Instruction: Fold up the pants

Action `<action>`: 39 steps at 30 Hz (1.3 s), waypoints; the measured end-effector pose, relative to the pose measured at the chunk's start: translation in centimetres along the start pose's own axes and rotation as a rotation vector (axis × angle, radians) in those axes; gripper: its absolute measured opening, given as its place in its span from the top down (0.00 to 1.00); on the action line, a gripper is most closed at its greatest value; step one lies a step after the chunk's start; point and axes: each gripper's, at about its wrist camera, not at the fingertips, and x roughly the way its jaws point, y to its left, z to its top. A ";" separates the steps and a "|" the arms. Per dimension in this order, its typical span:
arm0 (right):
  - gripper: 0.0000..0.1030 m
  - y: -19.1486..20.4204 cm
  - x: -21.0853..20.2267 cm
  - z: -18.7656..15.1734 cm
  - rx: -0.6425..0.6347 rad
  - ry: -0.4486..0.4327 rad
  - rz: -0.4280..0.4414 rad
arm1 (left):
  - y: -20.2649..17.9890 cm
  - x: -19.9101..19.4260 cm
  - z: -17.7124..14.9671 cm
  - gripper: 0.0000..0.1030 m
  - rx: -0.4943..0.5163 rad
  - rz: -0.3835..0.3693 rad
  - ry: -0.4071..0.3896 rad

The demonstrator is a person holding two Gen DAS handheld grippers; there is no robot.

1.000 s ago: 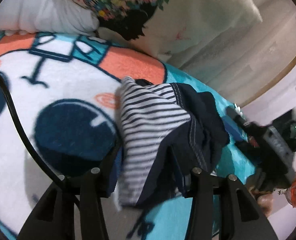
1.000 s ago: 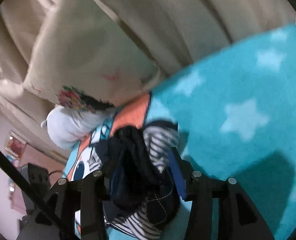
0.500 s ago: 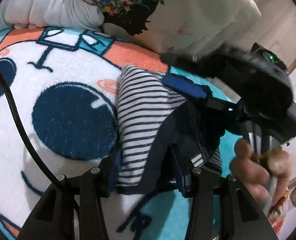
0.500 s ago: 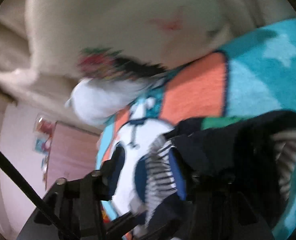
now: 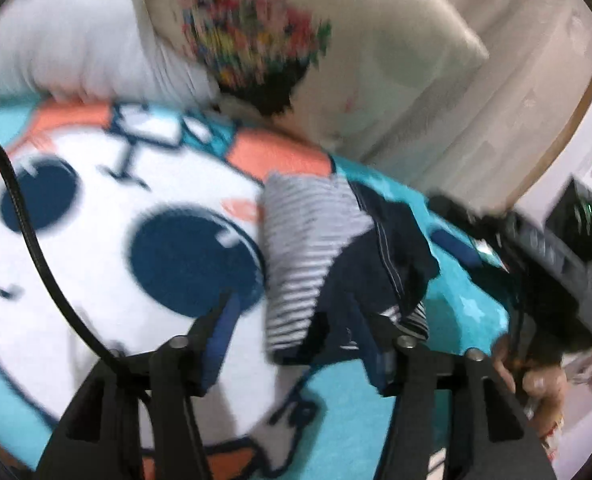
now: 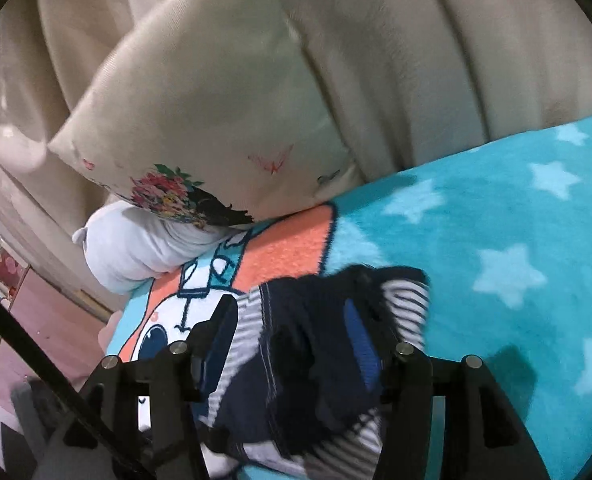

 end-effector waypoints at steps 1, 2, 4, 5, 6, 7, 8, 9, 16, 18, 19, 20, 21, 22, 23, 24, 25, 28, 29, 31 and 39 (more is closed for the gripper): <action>0.42 -0.2 -0.7 -0.6 -0.003 -0.019 -0.004 | -0.2 -0.7 0.0 0.40 0.017 0.036 -0.036; 0.40 -0.3 -1.6 -1.3 -0.004 -0.041 -0.010 | -0.5 -1.8 -0.1 0.34 0.036 0.084 -0.083; 0.40 -0.4 -2.9 -2.6 0.001 -0.077 -0.016 | -1.1 -3.8 -0.5 0.25 0.061 0.181 -0.181; 0.40 -0.4 -3.5 -3.3 -0.004 -0.092 -0.020 | -1.1 -4.4 -0.3 0.20 0.065 0.223 -0.221; 0.40 -0.2 -4.2 -3.7 -0.013 -0.100 -0.024 | -1.3 -5.2 -0.4 0.17 0.068 0.271 -0.262; 0.40 -0.1 -4.6 -4.2 -0.024 -0.109 -0.031 | -1.7 -6.2 -0.6 0.11 0.069 0.335 -0.317; 0.39 0.2 -5.2 -4.8 -0.036 -0.122 -0.041 | -1.7 -6.8 -0.6 0.08 0.068 0.367 -0.350; 0.38 0.4 -5.4 -5.2 -0.044 -0.128 -0.043 | -1.7 -7.5 -0.6 0.08 0.067 0.390 -0.380; 0.34 2.8 -6.4 -8.3 -0.161 -0.124 -0.056 | -1.0 -9.7 -1.5 0.00 -0.001 0.443 -0.444; 0.33 3.1 -6.1 -9.0 -0.180 -0.110 -0.061 | -0.7 -9.2 -1.6 0.00 -0.014 0.447 -0.424; 0.33 3.3 -5.9 -9.3 -0.190 -0.098 -0.067 | -0.5 -9.0 -1.6 0.00 -0.015 0.445 -0.411; 0.33 3.5 -5.6 -9.7 -0.206 -0.081 -0.076 | -0.5 -8.8 -1.7 0.00 -0.015 0.442 -0.395; 0.33 3.6 -5.4 -10.0 -0.217 -0.073 -0.081 | -0.6 -8.5 -2.1 0.00 -0.013 0.440 -0.381; 0.33 3.8 -5.2 -10.3 -0.231 -0.065 -0.086 | -0.5 -8.2 -2.1 0.00 -0.010 0.443 -0.365; 0.33 3.9 -5.1 -10.6 -0.244 -0.060 -0.090 | -0.5 -8.0 -2.3 0.00 -0.008 0.449 -0.358; 0.33 4.1 -4.9 -10.9 -0.258 -0.054 -0.098 | -0.5 -7.8 -2.4 0.00 -0.002 0.458 -0.352; 0.33 4.2 -4.8 -11.1 -0.265 -0.050 -0.103 | -0.6 -7.6 -2.5 0.00 0.005 0.463 -0.348; 0.33 4.3 -4.5 -11.5 -0.283 -0.041 -0.121 | -0.7 -7.3 -2.7 0.00 0.029 0.475 -0.344; 0.33 4.4 -4.4 -11.5 -0.288 -0.041 -0.125 | -0.7 -7.3 -2.8 0.00 0.036 0.472 -0.340; 0.33 4.6 -4.3 -11.6 -0.299 -0.040 -0.136 | -0.5 -7.1 -2.7 0.00 0.043 0.463 -0.330; 0.32 5.1 -3.5 -11.9 -0.308 -0.020 -0.151 | 0.4 -6.1 -2.9 0.00 0.040 0.480 -0.287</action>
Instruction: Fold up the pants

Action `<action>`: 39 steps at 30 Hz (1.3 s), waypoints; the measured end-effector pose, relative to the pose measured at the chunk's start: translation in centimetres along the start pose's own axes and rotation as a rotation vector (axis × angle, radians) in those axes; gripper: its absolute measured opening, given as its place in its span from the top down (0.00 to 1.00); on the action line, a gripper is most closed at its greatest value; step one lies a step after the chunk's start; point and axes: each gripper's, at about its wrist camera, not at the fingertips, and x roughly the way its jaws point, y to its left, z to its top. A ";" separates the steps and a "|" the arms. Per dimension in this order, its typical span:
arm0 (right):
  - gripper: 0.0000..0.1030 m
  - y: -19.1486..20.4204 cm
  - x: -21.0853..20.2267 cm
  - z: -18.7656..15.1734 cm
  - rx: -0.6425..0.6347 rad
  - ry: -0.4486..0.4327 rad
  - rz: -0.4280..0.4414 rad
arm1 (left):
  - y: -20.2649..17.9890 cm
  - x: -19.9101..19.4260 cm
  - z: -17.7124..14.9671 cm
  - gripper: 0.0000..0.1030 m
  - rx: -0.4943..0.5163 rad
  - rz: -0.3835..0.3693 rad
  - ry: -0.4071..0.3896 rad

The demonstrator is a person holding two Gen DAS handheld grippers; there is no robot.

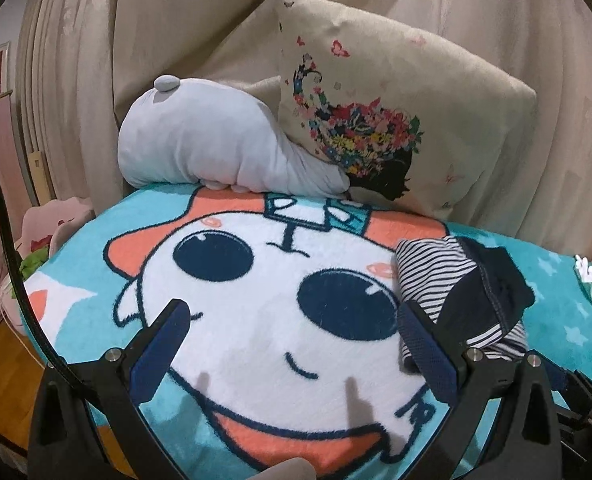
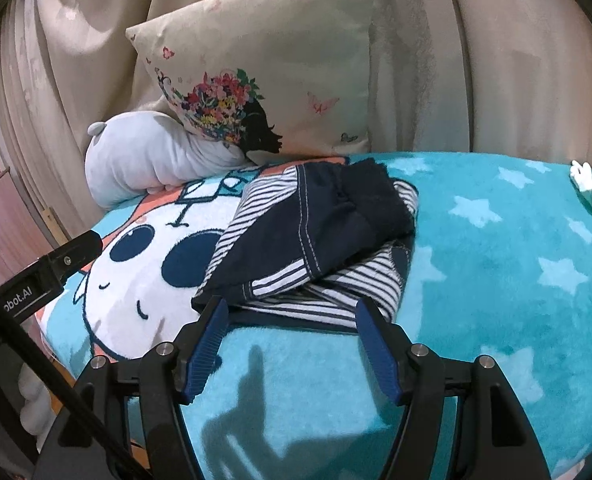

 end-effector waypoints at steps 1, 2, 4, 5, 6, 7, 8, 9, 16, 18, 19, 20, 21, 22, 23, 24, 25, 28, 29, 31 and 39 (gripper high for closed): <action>0.32 0.1 0.2 -0.1 0.000 0.006 0.001 | 0.0 0.1 -0.1 0.00 0.003 0.006 0.006; 0.32 0.1 0.4 -0.1 -0.001 0.015 0.001 | -0.1 0.3 -0.1 0.00 0.008 0.013 0.013; 0.32 0.2 0.6 -0.2 -0.003 0.023 0.000 | -0.2 0.5 -0.2 0.00 0.017 0.022 0.019; 0.32 0.3 0.6 -0.3 -0.006 0.024 0.001 | -0.2 0.6 -0.2 0.00 0.020 0.025 0.023; 0.32 0.4 0.6 -0.3 -0.008 0.023 0.001 | -0.2 0.7 -0.2 0.00 0.021 0.024 0.028; 0.32 0.4 0.6 -0.3 -0.011 0.022 -0.001 | -0.3 0.8 -0.3 0.00 0.021 0.024 0.032; 0.32 0.5 0.6 -0.2 -0.013 0.023 -0.003 | -0.2 0.9 -0.2 0.00 0.023 0.024 0.034; 0.32 0.5 0.6 -0.3 -0.011 0.023 -0.003 | -0.3 1.0 -0.2 0.00 0.025 0.023 0.038; 0.32 -0.3 0.9 -0.2 0.004 0.029 -0.024 | -0.3 1.2 -0.3 0.00 0.028 0.021 0.051; 0.31 -0.5 0.9 -0.2 0.006 0.025 -0.033 | -0.2 1.3 -0.3 0.00 0.026 0.020 0.056; 0.31 -0.5 0.8 -0.3 0.007 0.024 -0.037 | -0.2 1.4 -0.3 0.00 0.025 0.020 0.058; 0.31 -0.5 0.9 -0.3 0.006 0.025 -0.039 | -0.2 1.4 -0.4 0.00 0.024 0.019 0.060; 0.31 -0.4 0.9 -0.4 0.004 0.027 -0.042 | -0.1 1.4 -0.4 0.00 0.023 0.018 0.062; 0.31 -0.4 0.9 -0.4 0.001 0.029 -0.044 | -0.1 1.4 -0.4 0.00 0.022 0.018 0.063; 0.31 -0.3 1.0 -0.4 -0.003 0.031 -0.046 | -0.1 1.4 -0.4 0.00 0.021 0.019 0.064; 0.31 -0.2 1.0 -0.5 -0.008 0.032 -0.048 | 0.0 1.5 -0.4 0.00 0.021 0.019 0.066; 0.31 -0.1 1.0 -0.5 -0.015 0.032 -0.050 | 0.0 1.5 -0.5 0.00 0.019 0.019 0.067; 0.30 0.3 0.8 -0.6 -0.036 0.020 -0.063 | 0.1 1.6 -0.5 0.00 0.013 0.018 0.071; 0.30 0.4 0.8 -0.6 -0.043 0.015 -0.069 | 0.1 1.7 -0.5 0.00 0.012 0.017 0.072; 0.29 0.6 0.7 -0.6 -0.052 0.011 -0.074 | 0.1 1.8 -0.5 0.00 0.012 0.015 0.073; 0.29 0.7 1.1 -0.7 -0.057 0.021 -0.076 | 0.3 1.9 -0.5 0.00 0.009 0.022 0.078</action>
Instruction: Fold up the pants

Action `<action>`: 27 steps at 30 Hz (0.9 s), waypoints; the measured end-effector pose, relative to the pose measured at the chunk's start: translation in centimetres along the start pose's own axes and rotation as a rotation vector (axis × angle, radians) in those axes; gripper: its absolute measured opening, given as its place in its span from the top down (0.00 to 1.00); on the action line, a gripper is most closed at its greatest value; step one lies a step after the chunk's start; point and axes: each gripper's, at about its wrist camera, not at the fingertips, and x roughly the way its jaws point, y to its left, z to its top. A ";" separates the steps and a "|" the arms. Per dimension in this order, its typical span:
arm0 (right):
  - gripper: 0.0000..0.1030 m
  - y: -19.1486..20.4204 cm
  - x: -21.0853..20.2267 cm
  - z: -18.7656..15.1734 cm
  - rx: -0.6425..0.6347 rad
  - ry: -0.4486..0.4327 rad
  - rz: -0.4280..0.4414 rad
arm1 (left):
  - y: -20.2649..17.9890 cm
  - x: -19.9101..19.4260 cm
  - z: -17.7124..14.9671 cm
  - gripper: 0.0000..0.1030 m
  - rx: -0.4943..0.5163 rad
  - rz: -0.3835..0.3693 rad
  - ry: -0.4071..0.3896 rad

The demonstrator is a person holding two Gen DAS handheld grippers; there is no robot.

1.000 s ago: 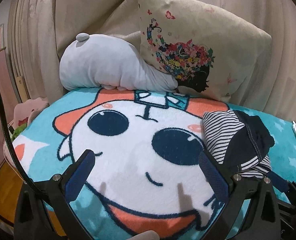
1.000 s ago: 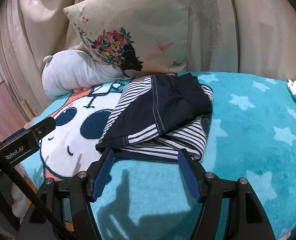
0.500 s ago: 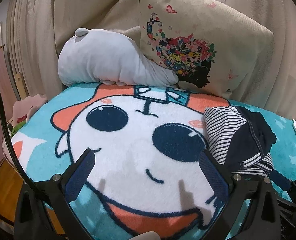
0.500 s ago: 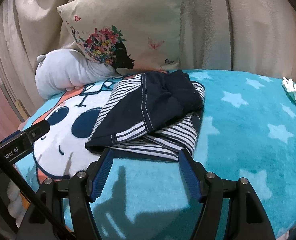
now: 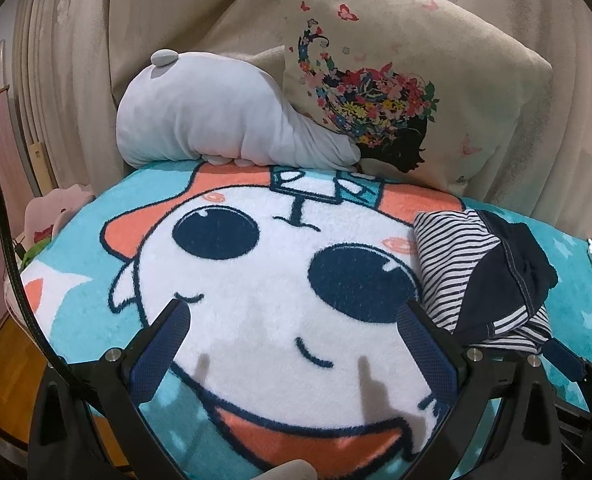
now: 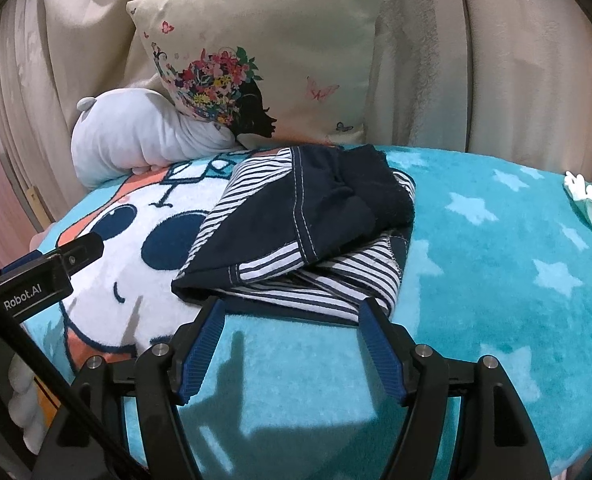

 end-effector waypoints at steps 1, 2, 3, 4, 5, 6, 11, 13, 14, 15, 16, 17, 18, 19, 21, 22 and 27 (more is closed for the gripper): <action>0.29 0.0 0.0 0.0 0.000 -0.001 0.000 | 0.0 0.0 0.0 0.00 -0.001 -0.001 0.002; 0.29 -0.1 0.1 0.0 -0.001 0.001 0.001 | 0.1 0.0 0.0 0.00 -0.002 -0.002 0.003; 0.29 -0.1 0.1 0.0 -0.001 0.002 0.001 | 0.1 0.1 0.0 0.00 -0.004 -0.002 0.005; 0.29 0.0 0.1 0.0 -0.001 0.003 0.000 | 0.1 0.1 0.0 0.00 -0.005 -0.004 0.007; 0.29 0.0 0.1 0.0 -0.002 0.004 0.000 | 0.1 0.2 0.0 0.00 -0.004 -0.008 0.009; 0.29 0.0 0.1 0.0 -0.005 0.005 0.001 | 0.2 0.2 0.0 0.00 -0.005 -0.012 0.012; 0.29 0.3 0.1 -0.1 -0.019 0.003 -0.006 | 0.2 0.4 -0.1 0.00 -0.006 -0.032 0.027; 0.29 0.4 0.2 -0.2 -0.023 0.004 -0.004 | 0.2 0.4 -0.1 0.00 -0.005 -0.034 0.027; 0.29 0.4 0.2 -0.2 -0.024 0.005 -0.006 | 0.2 0.4 -0.2 0.00 -0.005 -0.033 0.027; 0.29 0.5 0.2 -0.2 -0.024 0.005 -0.007 | 0.2 0.4 -0.2 0.00 -0.007 -0.032 0.027; 0.29 0.4 0.2 -0.2 -0.024 0.005 -0.007 | 0.2 0.4 -0.2 0.00 -0.008 -0.034 0.029; 0.28 0.4 0.3 -0.2 -0.023 0.006 -0.006 | 0.2 0.4 -0.2 0.00 -0.006 -0.032 0.028; 0.28 0.4 0.3 -0.2 -0.024 0.006 -0.003 | 0.2 0.4 -0.2 0.00 -0.006 -0.032 0.030; 0.28 0.5 0.3 -0.2 -0.025 0.007 -0.003 | 0.2 0.4 -0.2 0.00 -0.008 -0.033 0.031; 0.28 0.6 0.4 -0.3 -0.030 0.009 -0.004 | 0.2 0.6 -0.3 0.00 -0.010 -0.037 0.038; 0.28 0.6 0.4 -0.3 -0.033 0.010 -0.005 | 0.2 0.6 -0.3 0.00 -0.011 -0.039 0.042; 0.28 1.0 0.5 -0.5 -0.045 0.012 -0.005 | 0.3 0.6 -0.3 0.00 -0.010 -0.043 0.043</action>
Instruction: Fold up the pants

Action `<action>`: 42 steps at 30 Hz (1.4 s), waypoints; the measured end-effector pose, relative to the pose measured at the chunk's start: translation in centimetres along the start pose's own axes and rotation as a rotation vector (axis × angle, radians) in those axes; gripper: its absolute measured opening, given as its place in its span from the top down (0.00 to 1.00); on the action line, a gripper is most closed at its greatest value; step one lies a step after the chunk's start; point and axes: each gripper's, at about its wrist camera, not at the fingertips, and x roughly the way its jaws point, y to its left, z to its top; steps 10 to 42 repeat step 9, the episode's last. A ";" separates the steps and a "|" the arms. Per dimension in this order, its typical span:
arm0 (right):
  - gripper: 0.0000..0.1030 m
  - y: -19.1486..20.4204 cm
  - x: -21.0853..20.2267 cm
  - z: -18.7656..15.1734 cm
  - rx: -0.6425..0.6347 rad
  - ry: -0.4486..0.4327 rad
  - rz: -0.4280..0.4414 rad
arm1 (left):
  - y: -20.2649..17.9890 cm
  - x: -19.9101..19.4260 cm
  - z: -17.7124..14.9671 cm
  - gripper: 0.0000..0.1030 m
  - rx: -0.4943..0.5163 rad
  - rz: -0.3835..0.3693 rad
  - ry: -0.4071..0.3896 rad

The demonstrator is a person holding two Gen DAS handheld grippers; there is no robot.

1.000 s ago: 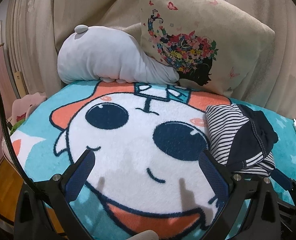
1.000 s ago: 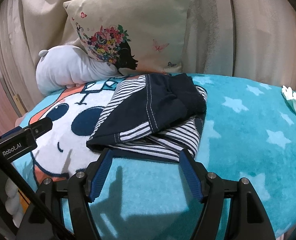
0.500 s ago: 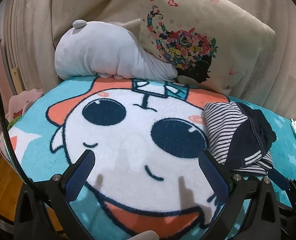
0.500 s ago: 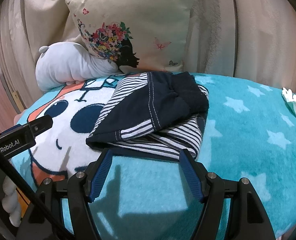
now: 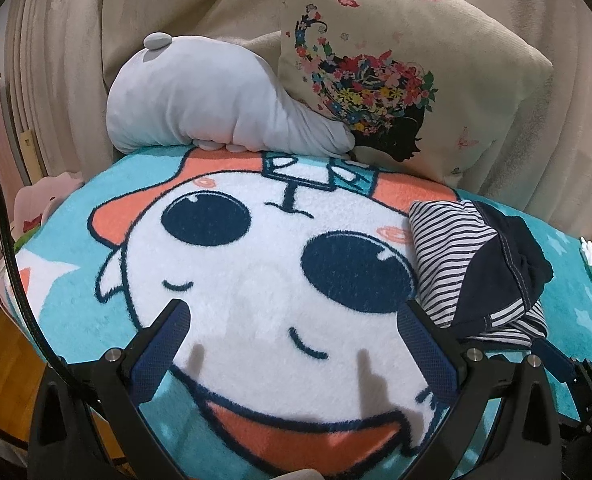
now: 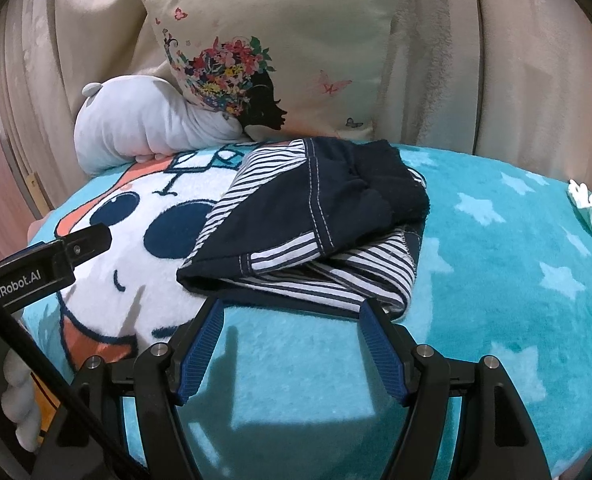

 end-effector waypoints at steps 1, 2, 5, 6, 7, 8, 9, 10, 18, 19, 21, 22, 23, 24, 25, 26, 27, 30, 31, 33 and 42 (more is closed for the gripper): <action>0.28 0.0 0.0 0.0 0.000 -0.001 -0.001 | 0.0 0.0 0.0 0.00 0.001 -0.001 -0.001; 0.28 0.0 0.0 0.0 0.000 -0.001 -0.001 | 0.0 0.0 0.0 0.00 0.001 0.000 -0.001; 0.28 0.2 0.0 -0.1 -0.001 -0.001 -0.001 | 0.0 0.0 -0.1 0.00 0.003 -0.013 0.010; 0.28 0.3 0.0 -0.1 -0.001 0.000 -0.002 | 0.1 -0.1 -0.1 0.00 -0.001 -0.016 0.011; 0.28 0.3 0.0 -0.1 -0.003 0.002 -0.001 | 0.1 -0.1 -0.1 0.00 -0.001 -0.020 0.011; 0.28 0.5 0.0 -0.2 -0.004 0.002 -0.001 | 0.1 -0.1 0.0 0.00 0.002 -0.022 0.012; 0.28 0.6 0.0 -0.2 -0.007 0.004 0.002 | 0.1 -0.1 0.0 0.00 0.004 -0.021 0.012; 0.28 0.6 0.0 -0.2 -0.007 0.004 0.002 | 0.1 -0.1 0.0 0.00 0.004 -0.021 0.012; 0.28 0.6 0.0 -0.2 -0.007 0.004 0.002 | 0.1 -0.1 0.0 0.00 0.004 -0.021 0.012; 0.28 0.6 0.0 -0.2 -0.007 0.004 0.002 | 0.1 -0.1 0.0 0.00 0.004 -0.021 0.012; 0.28 0.6 0.0 -0.2 -0.007 0.004 0.002 | 0.1 -0.1 0.0 0.00 0.004 -0.021 0.012; 0.28 0.6 0.0 -0.2 -0.007 0.004 0.002 | 0.1 -0.1 0.0 0.00 0.004 -0.021 0.012; 0.28 0.6 0.0 -0.2 -0.007 0.004 0.002 | 0.1 -0.1 0.0 0.00 0.004 -0.021 0.012; 0.28 0.6 0.0 -0.2 -0.007 0.004 0.002 | 0.1 -0.1 0.0 0.00 0.004 -0.021 0.012; 0.28 0.6 0.0 -0.2 -0.007 0.004 0.002 | 0.1 -0.1 0.0 0.00 0.004 -0.021 0.012; 0.28 0.6 0.0 -0.2 -0.007 0.004 0.002 | 0.1 -0.1 0.0 0.00 0.004 -0.021 0.012; 0.28 0.6 0.0 -0.2 -0.007 0.004 0.002 | 0.1 -0.1 0.0 0.00 0.004 -0.021 0.012; 0.28 0.6 0.0 -0.2 -0.007 0.004 0.002 | 0.1 -0.1 0.0 0.00 0.004 -0.021 0.012; 0.28 0.6 0.0 -0.2 -0.007 0.004 0.002 | 0.1 -0.1 0.0 0.00 0.004 -0.021 0.012; 0.28 0.6 0.0 -0.2 -0.007 0.004 0.002 | 0.1 -0.1 0.0 0.00 0.004 -0.021 0.012; 0.28 0.6 0.0 -0.2 -0.007 0.004 0.002 | 0.1 -0.1 0.0 0.00 0.004 -0.021 0.012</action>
